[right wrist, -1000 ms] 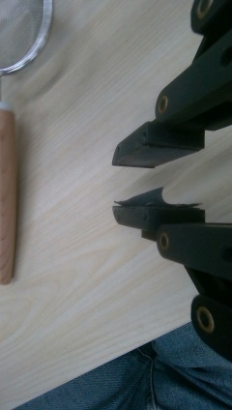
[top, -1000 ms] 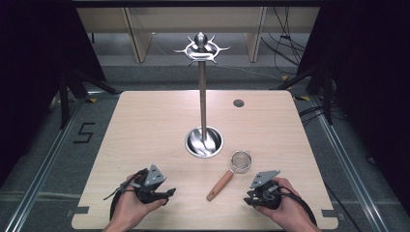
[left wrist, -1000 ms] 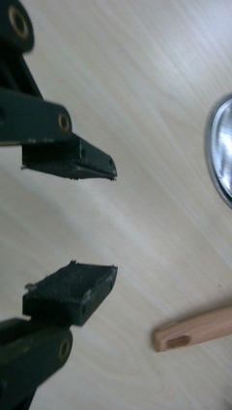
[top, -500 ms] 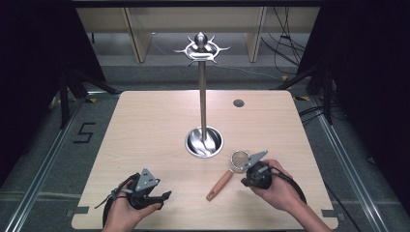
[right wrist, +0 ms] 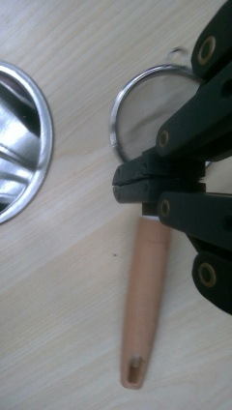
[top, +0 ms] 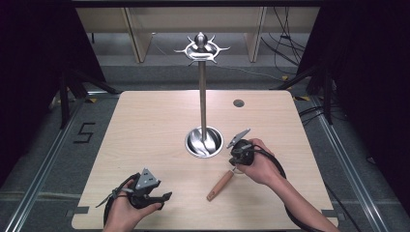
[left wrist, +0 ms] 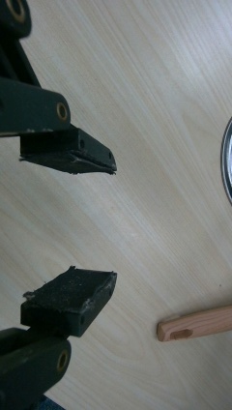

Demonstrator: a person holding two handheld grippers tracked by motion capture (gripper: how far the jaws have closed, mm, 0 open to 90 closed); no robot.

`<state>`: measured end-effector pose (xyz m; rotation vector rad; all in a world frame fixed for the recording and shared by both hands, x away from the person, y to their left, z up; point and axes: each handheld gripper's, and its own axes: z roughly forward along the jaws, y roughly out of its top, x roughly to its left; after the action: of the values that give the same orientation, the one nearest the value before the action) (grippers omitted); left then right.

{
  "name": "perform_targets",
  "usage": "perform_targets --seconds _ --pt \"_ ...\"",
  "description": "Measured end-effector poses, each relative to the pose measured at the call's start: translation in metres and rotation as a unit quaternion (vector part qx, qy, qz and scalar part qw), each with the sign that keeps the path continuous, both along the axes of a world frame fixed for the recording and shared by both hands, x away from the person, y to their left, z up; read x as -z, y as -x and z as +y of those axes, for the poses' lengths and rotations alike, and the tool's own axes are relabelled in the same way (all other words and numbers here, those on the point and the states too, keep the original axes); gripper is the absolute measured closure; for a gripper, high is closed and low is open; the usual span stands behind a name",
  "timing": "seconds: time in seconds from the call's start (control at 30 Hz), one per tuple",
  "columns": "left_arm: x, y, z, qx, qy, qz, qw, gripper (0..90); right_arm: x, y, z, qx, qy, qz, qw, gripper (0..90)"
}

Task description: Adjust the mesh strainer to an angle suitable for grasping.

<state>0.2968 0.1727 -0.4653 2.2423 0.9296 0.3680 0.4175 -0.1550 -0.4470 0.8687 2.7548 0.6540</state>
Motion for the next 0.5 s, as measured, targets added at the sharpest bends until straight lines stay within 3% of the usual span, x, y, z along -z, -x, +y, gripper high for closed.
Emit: perform_targets --seconds 0.13,0.17,0.23,0.33,0.4,0.43,0.5 --pt "0.001 0.0 -0.002 0.0 0.005 0.001 1.0 40.8 0.007 -0.007 0.011 -0.006 0.005 0.007 0.9999 90.0" --pt "0.003 0.001 -0.004 -0.013 0.017 0.007 0.9997 40.8 0.008 -0.009 0.013 -0.009 0.009 0.012 0.9998 90.0" --pt "0.001 0.0 -0.003 0.001 0.006 0.003 1.0 40.8 0.012 -0.014 0.021 -0.014 0.028 0.013 0.9994 90.0" --pt "0.001 0.0 -0.004 0.003 0.005 0.003 1.0 40.7 0.016 -0.022 0.033 -0.017 0.047 0.019 0.9986 90.0" --pt "0.003 0.001 -0.007 -0.011 0.02 0.005 0.9997 40.7 0.018 -0.026 0.041 -0.014 0.057 0.026 0.9979 90.0" --pt "0.002 0.001 -0.006 -0.003 0.014 0.009 0.9999 40.7 0.019 -0.028 0.044 -0.018 0.066 0.025 0.9973 90.0" --pt "0.003 0.001 -0.006 -0.004 0.013 0.001 0.9999 40.6 0.021 -0.029 0.049 -0.002 0.091 0.024 0.9956 90.0"
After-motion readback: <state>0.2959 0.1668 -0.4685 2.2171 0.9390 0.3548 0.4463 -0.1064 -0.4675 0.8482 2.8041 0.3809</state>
